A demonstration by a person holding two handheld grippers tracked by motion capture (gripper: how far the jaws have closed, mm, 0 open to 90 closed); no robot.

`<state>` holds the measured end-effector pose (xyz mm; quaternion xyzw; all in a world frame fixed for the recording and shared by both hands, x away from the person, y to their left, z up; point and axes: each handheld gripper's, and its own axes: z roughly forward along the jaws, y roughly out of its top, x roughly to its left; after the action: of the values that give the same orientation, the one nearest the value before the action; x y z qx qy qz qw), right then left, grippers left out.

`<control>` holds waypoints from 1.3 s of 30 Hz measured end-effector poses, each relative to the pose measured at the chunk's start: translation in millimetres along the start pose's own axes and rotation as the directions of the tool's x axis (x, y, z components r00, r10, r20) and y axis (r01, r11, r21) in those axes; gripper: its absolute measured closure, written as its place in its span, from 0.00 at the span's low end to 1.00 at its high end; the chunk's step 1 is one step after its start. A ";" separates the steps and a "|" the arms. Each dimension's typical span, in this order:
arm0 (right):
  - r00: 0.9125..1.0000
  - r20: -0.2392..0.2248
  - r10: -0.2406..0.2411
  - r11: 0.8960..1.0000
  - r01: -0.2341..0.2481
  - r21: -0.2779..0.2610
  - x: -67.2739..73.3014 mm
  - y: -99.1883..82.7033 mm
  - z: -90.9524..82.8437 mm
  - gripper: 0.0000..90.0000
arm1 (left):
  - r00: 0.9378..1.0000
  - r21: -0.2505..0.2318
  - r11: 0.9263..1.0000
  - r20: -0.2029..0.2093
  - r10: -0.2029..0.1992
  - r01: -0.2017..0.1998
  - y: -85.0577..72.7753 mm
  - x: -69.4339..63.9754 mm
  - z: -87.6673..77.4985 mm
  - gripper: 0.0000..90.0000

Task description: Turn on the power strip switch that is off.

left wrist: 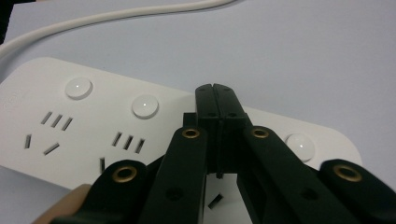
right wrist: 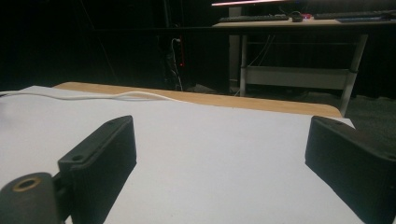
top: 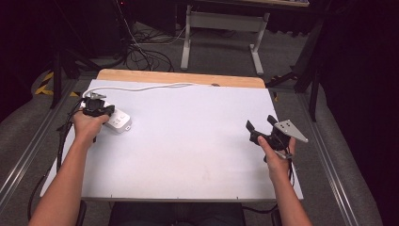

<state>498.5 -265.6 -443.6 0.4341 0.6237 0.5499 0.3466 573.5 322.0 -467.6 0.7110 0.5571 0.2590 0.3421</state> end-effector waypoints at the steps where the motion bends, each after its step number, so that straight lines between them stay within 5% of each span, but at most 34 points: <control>1: 1.000 0.000 0.000 1.000 0.000 0.000 -0.2 -0.1 0.1 0.11 | 1.000 -0.022 1.000 -0.008 -0.003 0.002 -1.1 -0.3 1.4 1.00; 9: 1.000 -0.002 0.005 1.000 -0.005 0.000 -1.3 -0.2 0.9 0.11 | 0.999 -0.064 0.997 -0.014 -0.048 0.047 -4.4 3.9 0.3 1.00; 14: 1.000 -0.004 0.008 1.000 -0.008 -0.002 -3.0 0.2 0.8 0.11 | 0.998 -0.159 0.985 -0.007 -0.061 0.059 -2.2 4.9 -9.6 1.00; 16: 1.000 -0.004 0.007 1.000 -0.007 -0.002 -3.1 0.2 1.0 0.11 | 0.999 -0.220 0.975 -0.012 -0.048 0.044 -1.8 3.0 -20.3 1.00; 21: 1.000 -0.011 0.006 1.000 -0.006 -0.003 -1.8 0.9 1.6 0.11 | 0.999 -0.280 0.960 -0.020 -0.025 0.018 -6.4 -2.6 -36.6 0.99; 22: 1.000 -0.010 0.004 1.000 -0.004 -0.003 -1.3 1.2 1.9 0.11 | 0.999 -0.313 0.949 -0.016 -0.034 0.027 -8.2 -5.0 -45.0 0.95; 23: 1.000 -0.013 0.004 1.000 -0.004 -0.004 -1.0 1.5 2.1 0.11 | 0.999 -0.313 0.949 -0.016 -0.034 0.027 -8.2 -5.0 -45.0 0.94; 27: 1.000 -0.015 0.004 1.000 -0.004 -0.007 -0.6 2.5 3.1 0.11 | 0.999 -0.376 0.926 -0.013 -0.047 0.038 -7.3 -11.6 -60.6 0.92; 39: 1.000 -0.022 0.002 1.000 -0.002 -0.013 -0.2 3.8 3.7 0.11 | 0.996 -0.453 0.890 -0.040 -0.075 0.049 -25.4 -24.2 -101.5 0.78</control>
<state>502.6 -264.3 -440.4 0.4262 0.6235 0.5591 0.3420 475.9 322.3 -422.8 0.5864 0.5134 0.3903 0.4901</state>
